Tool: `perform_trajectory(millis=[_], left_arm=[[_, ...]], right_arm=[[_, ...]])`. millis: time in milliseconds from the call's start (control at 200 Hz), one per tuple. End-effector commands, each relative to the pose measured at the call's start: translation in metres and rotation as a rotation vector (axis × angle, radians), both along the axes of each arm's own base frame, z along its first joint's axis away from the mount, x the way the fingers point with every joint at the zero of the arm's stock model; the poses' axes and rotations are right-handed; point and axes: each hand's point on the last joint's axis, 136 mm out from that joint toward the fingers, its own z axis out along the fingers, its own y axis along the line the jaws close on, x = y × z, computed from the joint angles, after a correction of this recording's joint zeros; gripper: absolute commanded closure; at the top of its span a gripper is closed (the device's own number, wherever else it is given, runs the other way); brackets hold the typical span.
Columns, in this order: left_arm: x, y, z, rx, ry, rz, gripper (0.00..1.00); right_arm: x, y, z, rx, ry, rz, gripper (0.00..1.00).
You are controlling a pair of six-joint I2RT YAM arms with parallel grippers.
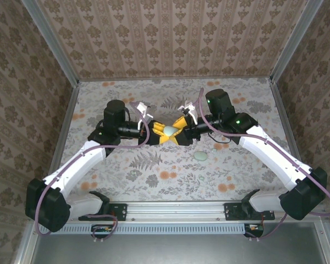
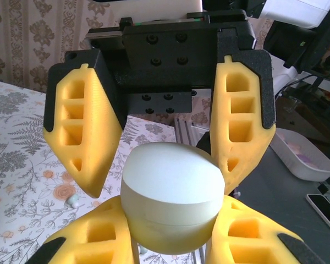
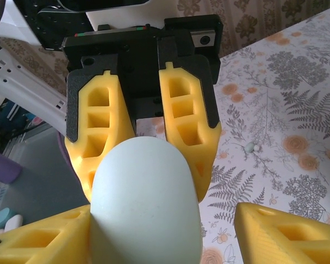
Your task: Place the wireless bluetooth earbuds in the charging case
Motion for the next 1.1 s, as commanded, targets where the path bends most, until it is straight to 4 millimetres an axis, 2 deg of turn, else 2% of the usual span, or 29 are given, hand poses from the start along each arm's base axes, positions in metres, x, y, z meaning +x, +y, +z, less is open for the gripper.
perform_trajectory(millis=[0, 175, 615, 905, 1095], left_arm=[[-0.015, 0.004, 0.010, -0.037, -0.057, -0.053, 0.86], [-0.015, 0.005, 0.007, -0.034, -0.062, -0.043, 0.86], [-0.014, 0.013, 0.001, -0.032, -0.075, 0.002, 0.87], [-0.005, 0.018, -0.006, -0.029, -0.056, 0.044, 0.87], [-0.002, 0.019, -0.008, -0.030, -0.047, 0.057, 0.87]], right_arm=[[0.019, -0.005, 0.005, -0.024, -0.032, -0.096, 0.35], [0.029, -0.012, 0.009, -0.025, -0.020, -0.142, 0.35], [0.042, -0.010, 0.009, -0.016, 0.052, -0.178, 0.35], [0.026, -0.006, 0.028, 0.063, 0.086, -0.118, 0.34], [0.025, -0.007, 0.025, 0.055, 0.091, -0.123, 0.34]])
